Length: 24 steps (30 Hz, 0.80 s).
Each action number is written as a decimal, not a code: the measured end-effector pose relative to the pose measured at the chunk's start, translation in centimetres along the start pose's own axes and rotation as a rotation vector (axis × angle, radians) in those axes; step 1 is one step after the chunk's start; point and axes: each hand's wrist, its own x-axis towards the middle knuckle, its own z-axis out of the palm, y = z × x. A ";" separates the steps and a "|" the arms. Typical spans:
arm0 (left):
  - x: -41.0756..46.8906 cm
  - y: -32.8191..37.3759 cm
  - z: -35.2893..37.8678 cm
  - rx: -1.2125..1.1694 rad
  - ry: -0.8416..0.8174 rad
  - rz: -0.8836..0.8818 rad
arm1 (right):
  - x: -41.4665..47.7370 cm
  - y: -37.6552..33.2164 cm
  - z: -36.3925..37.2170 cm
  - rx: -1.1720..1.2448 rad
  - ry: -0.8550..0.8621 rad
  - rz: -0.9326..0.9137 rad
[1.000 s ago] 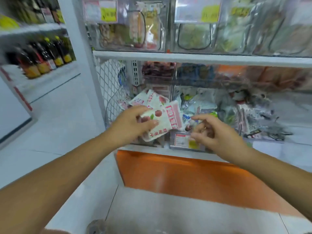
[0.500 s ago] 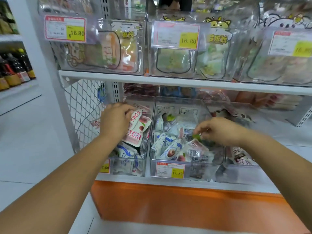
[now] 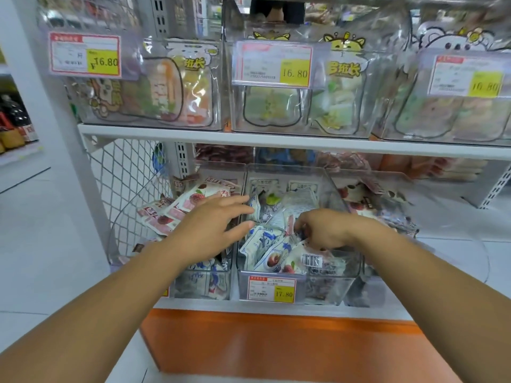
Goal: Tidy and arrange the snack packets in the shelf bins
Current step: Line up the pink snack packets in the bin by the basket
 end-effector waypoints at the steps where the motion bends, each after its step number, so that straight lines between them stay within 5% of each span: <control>1: 0.0 0.2 0.0 0.001 0.004 0.001 | -0.1 0.1 0.3 0.079 0.031 -0.007; 10: 0.0 2.5 -1.2 -0.122 0.038 0.000 | -3.9 1.9 -3.4 0.560 0.721 -0.230; 16: 0.8 4.8 -1.4 -0.580 0.007 -0.100 | -4.2 -1.4 -1.9 1.308 0.667 -0.370; 20: 0.6 4.6 -1.9 -0.694 0.098 -0.131 | -2.9 -3.2 -1.6 1.244 0.568 -0.401; 24: 0.0 1.6 -4.4 -0.588 0.264 -0.287 | -0.7 -1.2 -1.7 0.562 0.506 -0.168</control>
